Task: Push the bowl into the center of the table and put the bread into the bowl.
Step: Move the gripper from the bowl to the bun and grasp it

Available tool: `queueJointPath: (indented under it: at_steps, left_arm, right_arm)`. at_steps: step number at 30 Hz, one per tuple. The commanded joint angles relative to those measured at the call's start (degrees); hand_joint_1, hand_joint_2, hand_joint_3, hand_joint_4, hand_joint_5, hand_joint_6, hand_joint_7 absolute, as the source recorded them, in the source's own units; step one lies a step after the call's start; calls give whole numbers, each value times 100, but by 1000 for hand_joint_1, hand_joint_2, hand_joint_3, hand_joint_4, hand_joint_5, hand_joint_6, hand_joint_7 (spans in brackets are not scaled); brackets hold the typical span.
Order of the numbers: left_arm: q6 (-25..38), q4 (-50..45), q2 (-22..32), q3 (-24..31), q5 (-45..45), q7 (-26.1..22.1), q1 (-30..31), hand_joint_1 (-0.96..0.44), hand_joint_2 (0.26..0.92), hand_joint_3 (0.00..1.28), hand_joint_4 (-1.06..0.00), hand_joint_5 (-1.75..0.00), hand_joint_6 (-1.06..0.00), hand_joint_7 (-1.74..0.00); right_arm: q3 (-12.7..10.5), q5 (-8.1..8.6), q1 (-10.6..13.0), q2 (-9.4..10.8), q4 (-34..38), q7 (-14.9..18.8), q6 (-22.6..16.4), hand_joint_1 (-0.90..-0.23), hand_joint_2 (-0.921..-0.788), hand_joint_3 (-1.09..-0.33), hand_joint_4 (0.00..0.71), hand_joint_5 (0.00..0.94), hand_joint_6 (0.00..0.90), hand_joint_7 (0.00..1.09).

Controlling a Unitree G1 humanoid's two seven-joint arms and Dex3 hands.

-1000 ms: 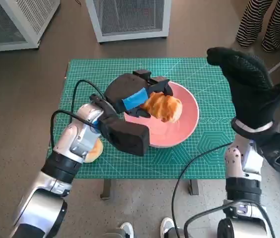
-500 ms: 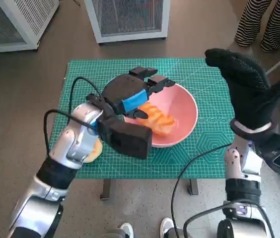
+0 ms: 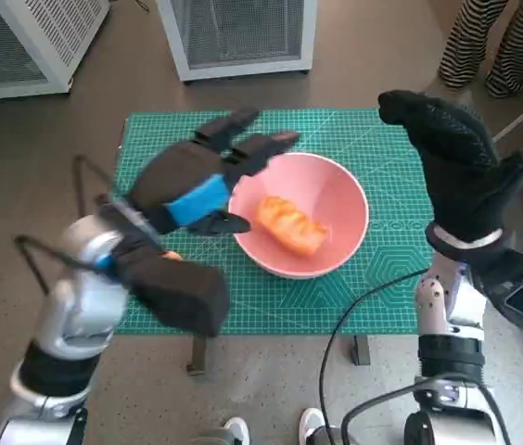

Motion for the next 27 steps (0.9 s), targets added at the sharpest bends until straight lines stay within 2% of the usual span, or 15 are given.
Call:
queueJointPath:
  at_steps: [1, 3, 6, 10, 13, 19, 27]
  left_arm:
    - [236, -708, 326, 567, -234, -192, 421, -222, 787, 0, -85, -7, -247, -142]
    - [430, -950, 458, 791, -190, -251, 668, -176, 773, 1, -91, -9, -260, -145]
    - [1131, -1418, 706, 1033, 115, -579, 1078, -120, 755, 1, -92, -8, -267, -145]
    - [1947, -1839, 968, 1185, 324, -1049, 1393, -83, 745, 1, -78, -2, -255, -122]
    - [2263, -2009, 1103, 1248, 392, -1241, 1598, -72, 743, 0, -72, 0, -243, -98]
    - [2419, -2102, 1146, 1210, 413, -1241, 1982, -90, 742, 1, -70, 0, -238, -62]
    - [2389, -1653, 976, 658, 561, -1009, 2078, -99, 741, 1, -97, -10, -242, -39]
  right_arm:
    - [48, -76, 131, 25, -48, -27, 2, -596, -921, -636, 237, 0, 73, 496]
    - [48, -43, 128, 15, -47, 2, 18, -596, -921, -636, 237, 0, 72, 496]
    - [33, 32, 99, -8, 0, 65, 44, -596, -921, -635, 237, 0, 72, 496]
    - [8, 104, 55, -26, 81, 133, 57, -596, -921, -632, 237, 0, 73, 496]
    - [-4, 132, 29, -22, 121, 165, 59, -597, -921, -632, 237, 0, 73, 495]
    - [-42, 196, -34, -17, 223, 228, 92, -600, -921, -630, 237, 0, 73, 495]
    - [-39, 245, -109, 21, 334, 306, 115, -598, -921, -629, 237, 0, 75, 496]
